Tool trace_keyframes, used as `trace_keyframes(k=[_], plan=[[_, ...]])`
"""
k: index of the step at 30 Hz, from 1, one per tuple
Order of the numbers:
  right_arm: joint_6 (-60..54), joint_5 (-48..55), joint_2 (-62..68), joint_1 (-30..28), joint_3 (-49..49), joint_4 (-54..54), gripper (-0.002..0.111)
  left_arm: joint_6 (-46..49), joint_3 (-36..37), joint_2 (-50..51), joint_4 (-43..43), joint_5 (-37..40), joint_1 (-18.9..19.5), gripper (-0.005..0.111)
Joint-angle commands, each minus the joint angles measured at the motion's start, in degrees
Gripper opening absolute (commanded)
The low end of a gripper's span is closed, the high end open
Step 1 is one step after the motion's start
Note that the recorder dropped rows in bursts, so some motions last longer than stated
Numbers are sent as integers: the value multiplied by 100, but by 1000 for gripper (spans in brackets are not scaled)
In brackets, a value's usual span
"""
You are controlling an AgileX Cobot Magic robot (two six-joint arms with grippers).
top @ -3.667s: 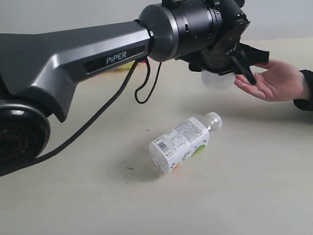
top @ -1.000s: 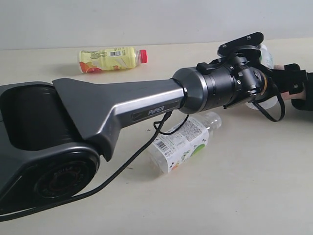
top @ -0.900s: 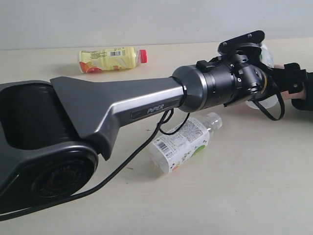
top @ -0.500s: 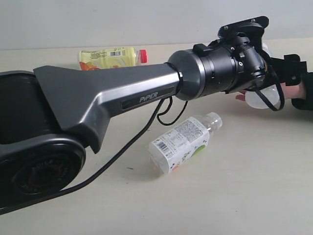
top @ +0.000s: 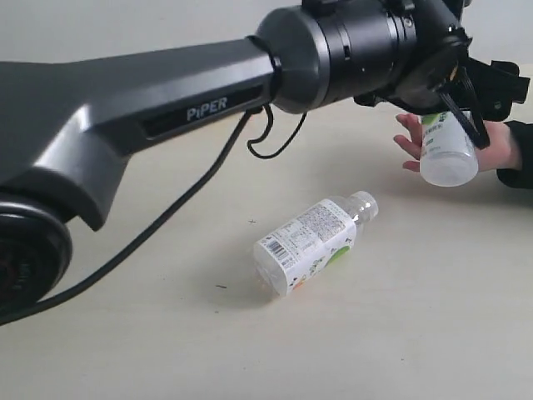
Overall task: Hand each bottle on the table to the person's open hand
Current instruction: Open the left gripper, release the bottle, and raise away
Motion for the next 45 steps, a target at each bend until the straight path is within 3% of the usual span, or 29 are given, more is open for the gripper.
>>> trace_keyframes(k=[1,14,26,29,30,32,33,34,45], plan=[[-15,-41,-31,16,27,-8,0,1377,-27,-426,-653,388,53,97],[-5,-41,-31,16,27,-8,0,2952,-27,-1210,-747,2086,75,97],[-5,-41,-31,16,27,-8,0,3903,-27,-1540,-779,2704,75,95],[-5,-41,-31,16,27,-8,0,4260,-27,-1588,-924,2753,88,79],[-5,-41,-31,16,27,-8,0,4356,-27,-1601,-1025,2753,88,67],[-15,-41,-31,16,27,-8,0,4383,-27,-1609,-1131,2727,116,36],[-15,-41,-31,16,27,-8,0,4373,-27,-1614,-1188,2686,143,14],[-15,-41,-31,16,27,-8,0,4383,-27,-1614,-1248,2649,185,2],[-16,-41,-31,16,27,-8,0,4381,-27,-1614,-1805,2516,640,0]])
